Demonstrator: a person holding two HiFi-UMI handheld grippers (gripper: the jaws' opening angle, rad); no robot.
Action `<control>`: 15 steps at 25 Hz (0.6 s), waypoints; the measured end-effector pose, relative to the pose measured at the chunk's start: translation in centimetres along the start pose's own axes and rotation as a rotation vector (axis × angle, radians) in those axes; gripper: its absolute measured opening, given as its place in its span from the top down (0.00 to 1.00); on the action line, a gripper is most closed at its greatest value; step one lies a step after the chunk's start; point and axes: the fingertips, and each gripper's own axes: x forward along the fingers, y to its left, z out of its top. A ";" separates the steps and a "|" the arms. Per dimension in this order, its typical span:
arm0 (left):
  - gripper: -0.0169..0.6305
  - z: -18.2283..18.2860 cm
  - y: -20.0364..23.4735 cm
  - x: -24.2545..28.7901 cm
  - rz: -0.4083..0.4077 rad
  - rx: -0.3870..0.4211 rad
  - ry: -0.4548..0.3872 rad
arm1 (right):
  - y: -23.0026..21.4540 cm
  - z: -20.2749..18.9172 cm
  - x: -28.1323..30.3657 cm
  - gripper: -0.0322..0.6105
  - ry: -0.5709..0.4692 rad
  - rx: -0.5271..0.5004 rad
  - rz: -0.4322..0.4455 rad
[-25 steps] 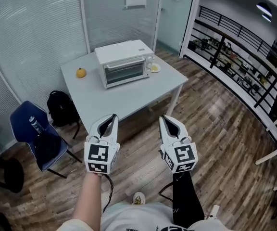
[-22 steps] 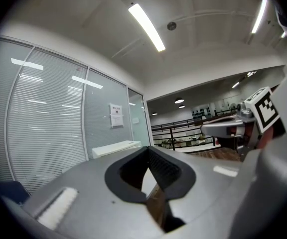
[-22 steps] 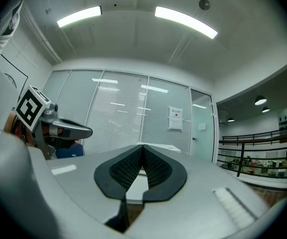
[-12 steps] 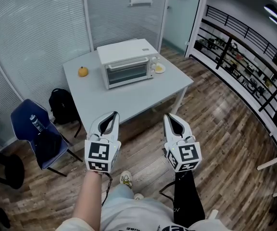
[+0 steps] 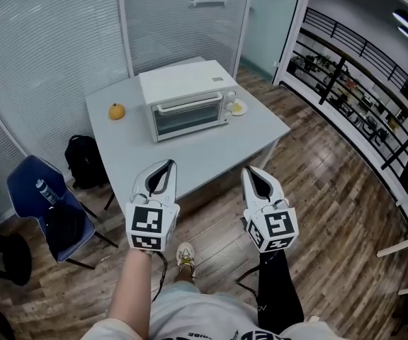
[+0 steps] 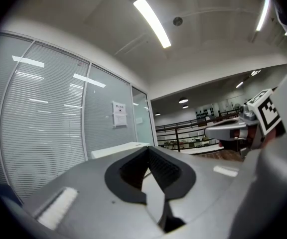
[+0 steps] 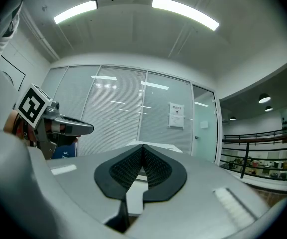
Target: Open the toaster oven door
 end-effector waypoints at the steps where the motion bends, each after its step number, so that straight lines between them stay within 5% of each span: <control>1: 0.88 -0.1 0.6 1.1 -0.001 -0.001 0.000 | -0.3 -0.1 1.2 0.95 0.002 -0.002 0.000; 15: 0.88 -1.0 8.9 16.2 -0.057 -0.001 0.017 | -4.9 -0.3 17.1 0.95 0.022 -0.025 -0.022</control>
